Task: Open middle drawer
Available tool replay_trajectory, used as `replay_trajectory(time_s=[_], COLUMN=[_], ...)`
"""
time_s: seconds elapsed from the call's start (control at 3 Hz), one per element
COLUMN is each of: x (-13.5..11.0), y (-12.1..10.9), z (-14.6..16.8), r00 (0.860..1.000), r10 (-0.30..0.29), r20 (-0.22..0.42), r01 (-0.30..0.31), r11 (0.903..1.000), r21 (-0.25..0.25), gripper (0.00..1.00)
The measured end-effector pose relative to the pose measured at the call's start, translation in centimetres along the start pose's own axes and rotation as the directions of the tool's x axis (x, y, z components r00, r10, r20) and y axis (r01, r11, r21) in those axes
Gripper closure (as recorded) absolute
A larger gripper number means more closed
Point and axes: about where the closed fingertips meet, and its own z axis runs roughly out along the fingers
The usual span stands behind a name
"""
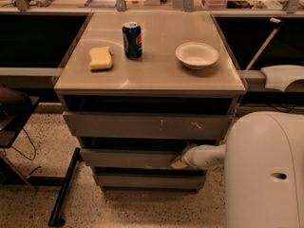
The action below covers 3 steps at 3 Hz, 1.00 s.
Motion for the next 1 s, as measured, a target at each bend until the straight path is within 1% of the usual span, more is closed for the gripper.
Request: replay_trajectory(time_s=[0.33, 0.67, 1.0], x=[0.6, 0.5, 1.6], y=[0.9, 0.8, 2.8], z=[-0.4, -0.5, -1.7], r00=[1.000, 1.000, 1.000], r10=[-0.009, -0.009, -0.008], r20=[-0.024, -0.024, -0.030], r01=[0.009, 0.009, 0.009], r11=[0.9999, 0.9999, 0.9996], r21=[0.007, 0.007, 0.026], gripper=[1.00, 1.00, 1.00])
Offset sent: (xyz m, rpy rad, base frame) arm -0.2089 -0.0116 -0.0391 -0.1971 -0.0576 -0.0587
